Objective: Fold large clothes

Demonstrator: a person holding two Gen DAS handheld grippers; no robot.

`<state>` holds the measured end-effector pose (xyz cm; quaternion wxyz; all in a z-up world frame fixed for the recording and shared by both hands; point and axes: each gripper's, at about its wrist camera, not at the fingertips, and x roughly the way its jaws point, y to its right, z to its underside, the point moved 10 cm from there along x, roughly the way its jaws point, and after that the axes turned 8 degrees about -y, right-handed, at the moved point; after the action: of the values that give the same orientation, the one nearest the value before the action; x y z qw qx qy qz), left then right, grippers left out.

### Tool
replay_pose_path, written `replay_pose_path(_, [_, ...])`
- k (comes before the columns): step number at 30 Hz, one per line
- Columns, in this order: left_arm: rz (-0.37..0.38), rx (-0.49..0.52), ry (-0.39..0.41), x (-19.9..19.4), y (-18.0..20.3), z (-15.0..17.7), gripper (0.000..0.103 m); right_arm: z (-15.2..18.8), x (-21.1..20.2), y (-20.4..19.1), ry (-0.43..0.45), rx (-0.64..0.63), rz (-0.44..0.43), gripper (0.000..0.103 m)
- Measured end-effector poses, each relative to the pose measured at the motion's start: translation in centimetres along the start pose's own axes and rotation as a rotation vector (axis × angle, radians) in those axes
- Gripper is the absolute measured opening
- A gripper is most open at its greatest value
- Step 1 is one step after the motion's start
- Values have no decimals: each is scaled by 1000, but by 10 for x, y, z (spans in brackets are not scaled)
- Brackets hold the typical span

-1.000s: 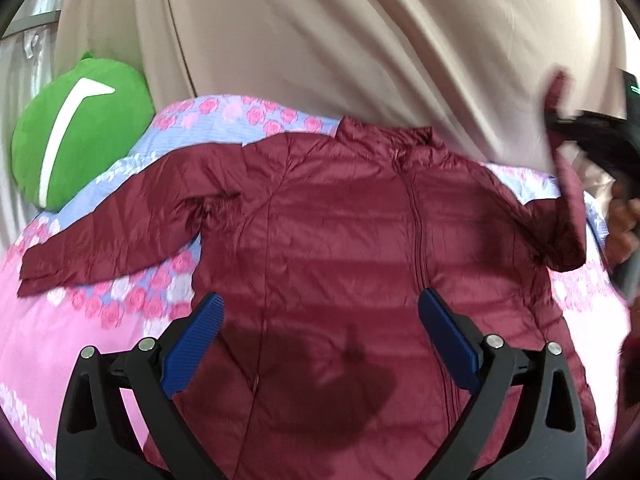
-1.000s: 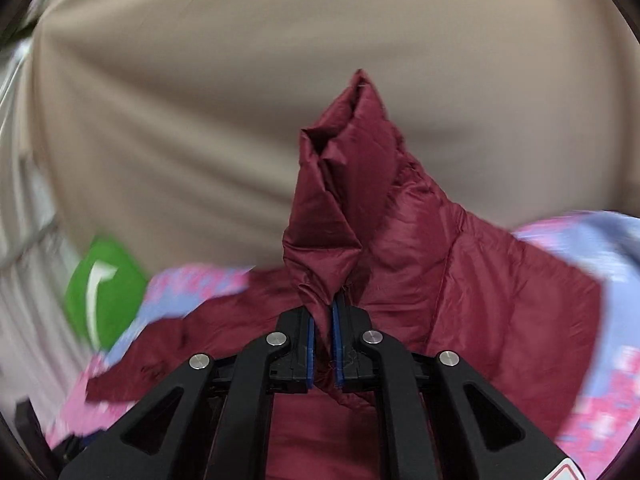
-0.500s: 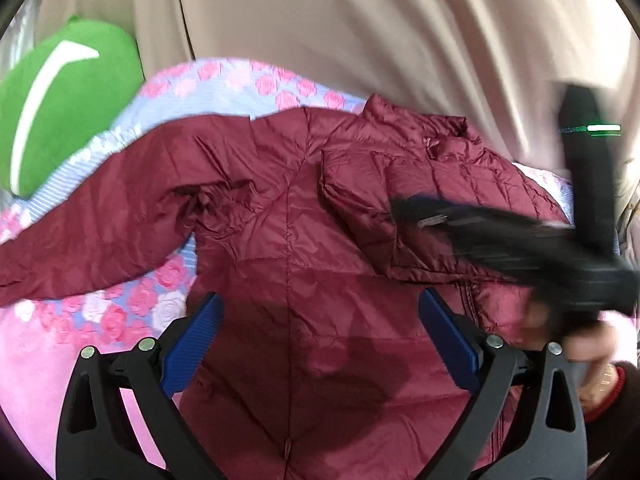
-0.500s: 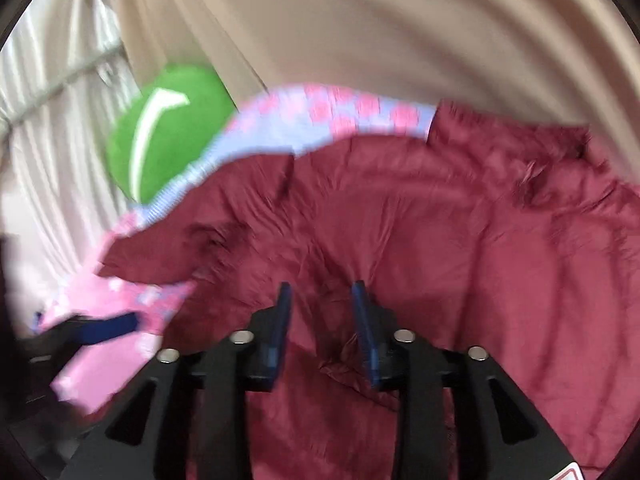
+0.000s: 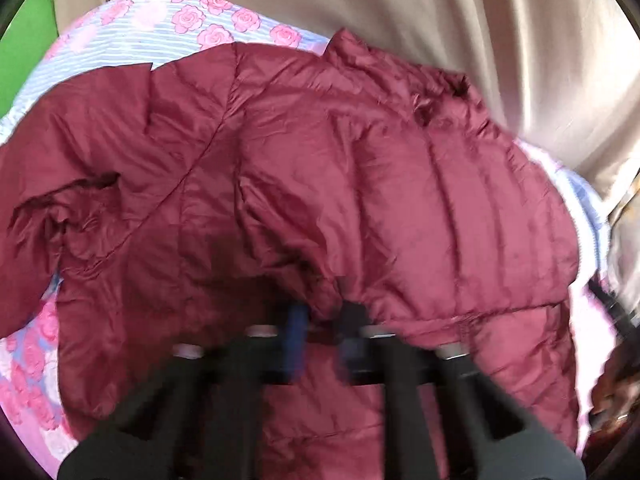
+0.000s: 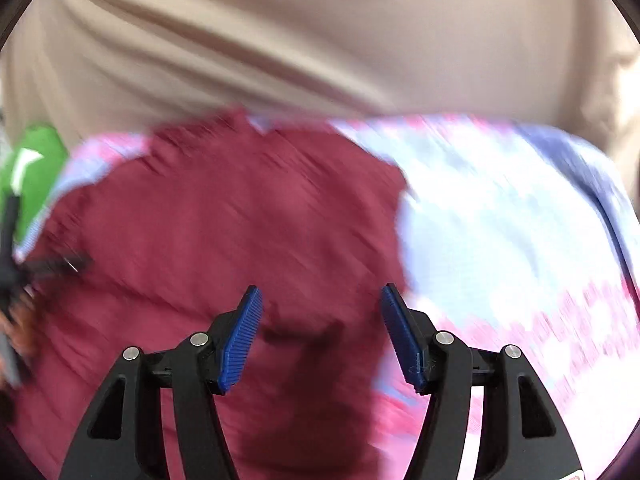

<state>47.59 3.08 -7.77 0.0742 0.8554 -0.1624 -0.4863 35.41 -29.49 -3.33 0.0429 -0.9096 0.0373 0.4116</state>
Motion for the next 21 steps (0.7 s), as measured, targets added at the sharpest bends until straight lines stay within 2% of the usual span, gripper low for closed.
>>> replay_pose_path(1, [-4, 6, 13, -2, 0, -4, 3, 9, 8, 11, -28, 2, 29, 61])
replay_pose_path(4, [-28, 10, 132, -35, -1, -28, 3, 12, 26, 20, -63, -18, 61, 59])
replay_pose_path(7, [-23, -21, 187, -58, -7, -42, 2, -4, 35, 14, -53, -14, 46, 46])
replay_pose_path(9, [-64, -30, 203, -64, -16, -45, 2, -20, 34, 8, -24, 17, 24, 7])
replay_pose_path(12, [-149, -36, 164, -41, -35, -40, 3, -32, 21, 12, 43, 72, -29, 2])
replay_pose_path(13, [-155, -37, 132, -26, -39, -35, 3, -27, 23, 20, 30, 74, -12, 2])
replay_pose_path(15, [-209, -34, 63, 7, -46, -20, 2, -10, 53, 36, -74, 75, 60, 0])
replay_pose_path(16, [-207, -30, 54, 15, -48, -15, 2, -2, 64, 38, -113, 85, 43, 0])
replay_pose_path(20, [-219, -7, 82, 15, -40, -11, 2, -11, 36, 41, -20, 120, 4, 0])
replay_pose_path(21, [-213, -7, 80, 17, -40, -10, 2, -8, 44, 43, -52, 116, 4, 0])
